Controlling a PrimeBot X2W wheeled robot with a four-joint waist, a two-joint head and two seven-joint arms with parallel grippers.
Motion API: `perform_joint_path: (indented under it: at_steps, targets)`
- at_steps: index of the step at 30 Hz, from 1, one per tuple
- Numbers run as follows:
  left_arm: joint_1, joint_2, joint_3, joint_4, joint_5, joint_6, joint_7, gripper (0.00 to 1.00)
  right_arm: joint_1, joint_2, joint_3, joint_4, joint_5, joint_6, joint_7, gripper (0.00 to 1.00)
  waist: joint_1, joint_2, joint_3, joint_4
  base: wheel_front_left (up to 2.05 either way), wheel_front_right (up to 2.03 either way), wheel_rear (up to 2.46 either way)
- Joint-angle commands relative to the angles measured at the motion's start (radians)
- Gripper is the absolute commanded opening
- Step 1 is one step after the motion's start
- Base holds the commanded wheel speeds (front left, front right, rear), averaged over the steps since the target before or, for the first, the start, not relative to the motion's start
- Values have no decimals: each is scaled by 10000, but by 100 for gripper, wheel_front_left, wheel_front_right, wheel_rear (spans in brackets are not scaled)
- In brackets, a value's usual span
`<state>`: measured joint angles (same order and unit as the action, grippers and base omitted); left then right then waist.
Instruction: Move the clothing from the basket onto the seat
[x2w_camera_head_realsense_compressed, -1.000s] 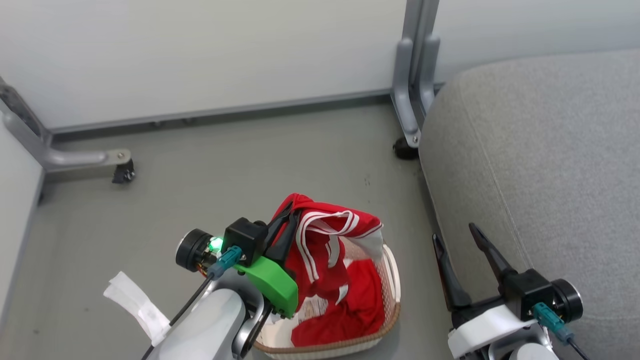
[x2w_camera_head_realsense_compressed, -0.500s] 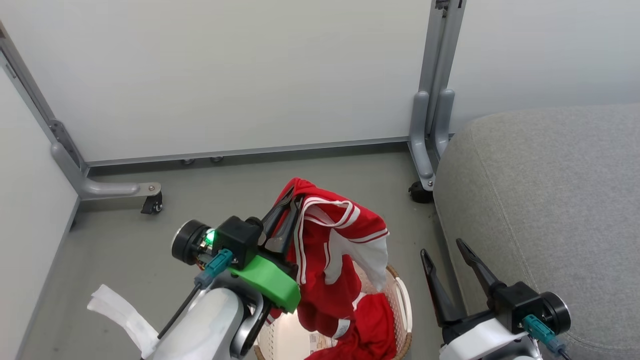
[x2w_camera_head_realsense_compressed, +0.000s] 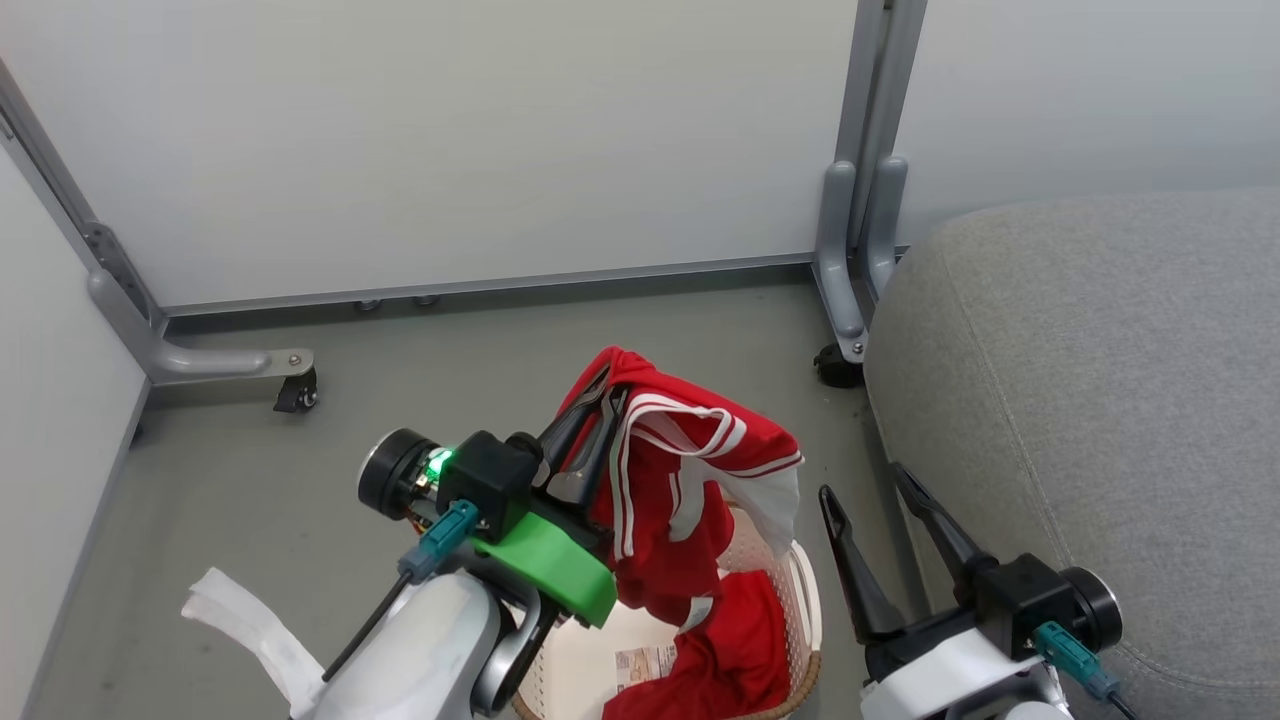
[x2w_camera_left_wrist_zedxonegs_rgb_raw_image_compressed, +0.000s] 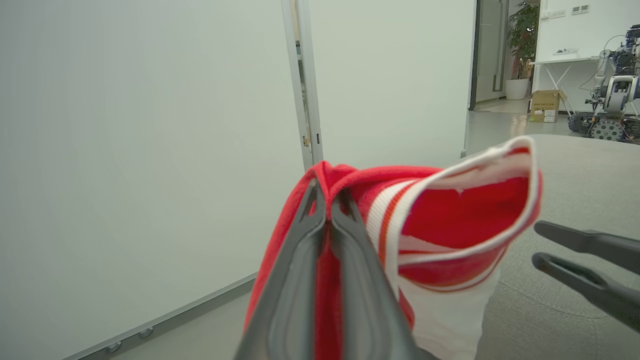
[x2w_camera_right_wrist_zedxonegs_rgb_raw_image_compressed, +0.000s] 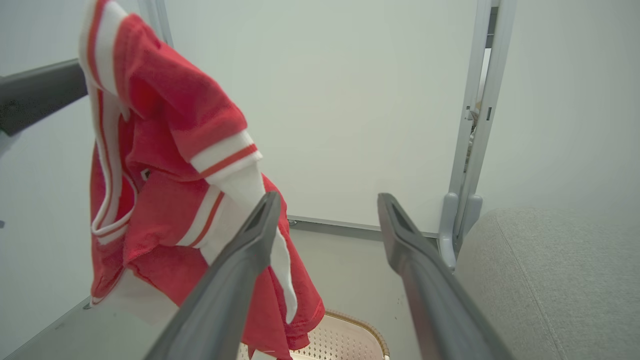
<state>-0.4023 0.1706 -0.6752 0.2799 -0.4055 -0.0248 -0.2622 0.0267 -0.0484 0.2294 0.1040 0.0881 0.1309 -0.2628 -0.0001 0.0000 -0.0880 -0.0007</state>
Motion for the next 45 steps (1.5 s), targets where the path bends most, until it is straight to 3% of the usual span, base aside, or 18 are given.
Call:
perform_joint_path:
  at_steps: [1,13,20,21,22,23,39,40,41,42,45]
  targets:
    - [-147,-56,3,-77,67,-8,-32,0,-168,-36,47,-41,61,-3,-31,100,1,0,33,13,0,0,0]
    - [-390,-307,-677,-813,223,-266,216,0,-568,-344,910,283,397,-3,-31,100,1,0,51,278,0,0,0]
    - [-356,-310,-891,-1418,240,-179,485,0,-580,-501,1506,676,695,-3,-31,100,1,0,-5,443,0,0,0]
    - [-335,-281,-885,-1447,196,-175,529,0,-590,-516,1556,738,735,-3,-31,45,1,0,-2,457,0,0,0]
    - [-302,-258,-874,-1456,145,-178,540,0,-609,-513,1571,769,778,-3,-31,30,1,0,2,464,0,0,0]
    - [-254,-238,-849,-1439,80,-174,558,0,-610,-519,1621,846,822,-3,-31,0,1,0,8,467,0,0,0]
    - [0,-62,-752,-704,-204,-72,523,0,-602,-703,1883,753,1013,-3,-31,0,1,0,240,293,0,0,0]
    - [-23,-65,-746,-673,-193,-41,513,22,-619,-710,1879,733,1029,-3,-31,0,1,0,270,287,0,0,0]
    - [-44,-74,-721,-655,-183,15,495,55,-634,-717,1864,709,1045,-3,-31,0,1,0,293,286,0,0,0]
    - [-76,-87,-696,-644,-165,40,470,100,-650,-728,1847,688,1041,-3,-31,0,1,0,321,287,0,0,0]
    - [-135,-78,-695,-561,-117,83,409,100,-662,-732,1800,665,1120,-3,-31,0,1,0,392,294,0,0,0]
